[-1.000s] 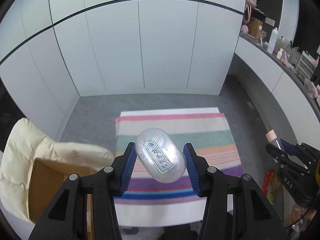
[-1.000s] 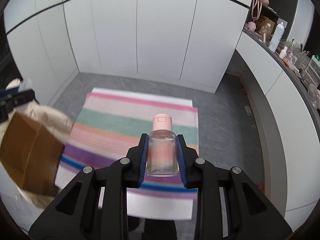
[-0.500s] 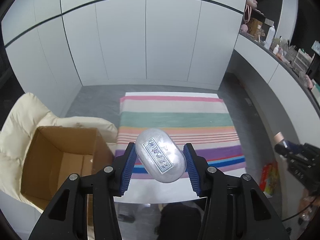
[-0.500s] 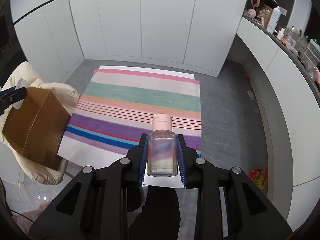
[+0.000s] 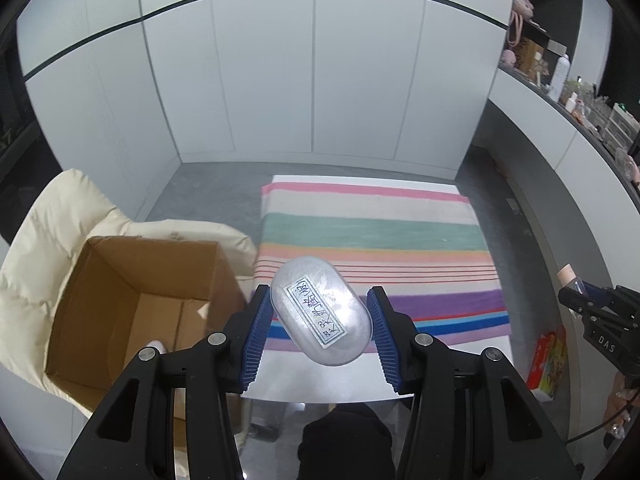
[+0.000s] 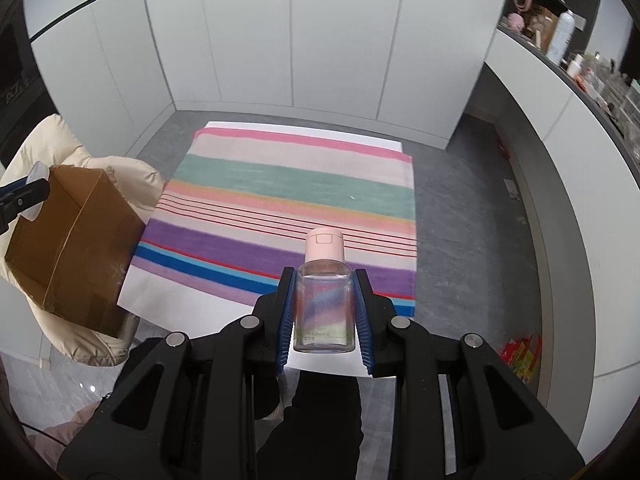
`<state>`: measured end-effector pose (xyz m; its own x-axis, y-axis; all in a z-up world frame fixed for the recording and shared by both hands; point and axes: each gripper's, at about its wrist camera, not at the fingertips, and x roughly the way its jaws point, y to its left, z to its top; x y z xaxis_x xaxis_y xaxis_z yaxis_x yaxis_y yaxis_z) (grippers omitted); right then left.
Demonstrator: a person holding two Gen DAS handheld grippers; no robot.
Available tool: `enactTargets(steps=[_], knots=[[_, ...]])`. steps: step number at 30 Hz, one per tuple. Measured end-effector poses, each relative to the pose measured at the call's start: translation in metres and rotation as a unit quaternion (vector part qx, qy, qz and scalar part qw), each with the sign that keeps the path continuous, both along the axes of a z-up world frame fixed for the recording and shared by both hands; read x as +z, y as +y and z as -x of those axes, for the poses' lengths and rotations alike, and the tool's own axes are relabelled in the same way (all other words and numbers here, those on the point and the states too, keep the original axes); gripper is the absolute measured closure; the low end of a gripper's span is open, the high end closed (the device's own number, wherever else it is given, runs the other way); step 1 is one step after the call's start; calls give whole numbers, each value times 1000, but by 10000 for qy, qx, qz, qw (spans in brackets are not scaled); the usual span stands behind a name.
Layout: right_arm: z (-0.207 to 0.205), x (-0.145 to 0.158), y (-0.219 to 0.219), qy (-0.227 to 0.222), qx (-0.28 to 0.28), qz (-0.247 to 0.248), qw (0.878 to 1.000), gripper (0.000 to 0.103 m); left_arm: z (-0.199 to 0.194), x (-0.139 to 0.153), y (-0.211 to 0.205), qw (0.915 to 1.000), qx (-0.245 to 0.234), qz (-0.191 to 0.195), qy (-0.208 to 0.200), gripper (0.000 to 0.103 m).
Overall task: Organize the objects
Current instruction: 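Lift the held bottle and clear case and carry them over the cardboard box, then open the right tool to drop the bottle while the left tool drops the clear case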
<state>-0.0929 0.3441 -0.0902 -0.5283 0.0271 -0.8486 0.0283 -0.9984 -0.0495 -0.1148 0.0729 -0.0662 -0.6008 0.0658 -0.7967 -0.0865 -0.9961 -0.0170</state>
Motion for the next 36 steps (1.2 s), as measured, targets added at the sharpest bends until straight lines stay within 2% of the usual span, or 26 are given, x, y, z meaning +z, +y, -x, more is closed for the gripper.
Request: enactTargets(steps=[4,9,15,21,25,28,32,36], knots=[[10,-3,-26,-27,239,62,9997,75,-4,-6,-31,9995,308,107,-7,53],[23,-2,-79,32,688,76,9976,75,-7,-15,-92,9960,882,105,-126,53],[30,-1,-155,83,1292,77,9916,75,-22,-20,-162,9890,1463,75,-197,53],[32,-3,-247,77,2036,104,9790,75,-41,-26,-221,9790,2018,107,-278,53],[30,-8,-320,88,2628,142,9647,75,-46,-26,-252,9742,2238,37,-300,53],[31,-12,-362,42,2859,299,9578,75,-44,-26,-271,9706,2388,15,-295,53],[35,-21,-401,-25,2979,294,9541,75,-38,-30,-295,9676,2505,-57,-303,53],[41,-28,-416,-124,2957,259,9549,75,-28,-32,-308,9675,2509,-89,-299,53]])
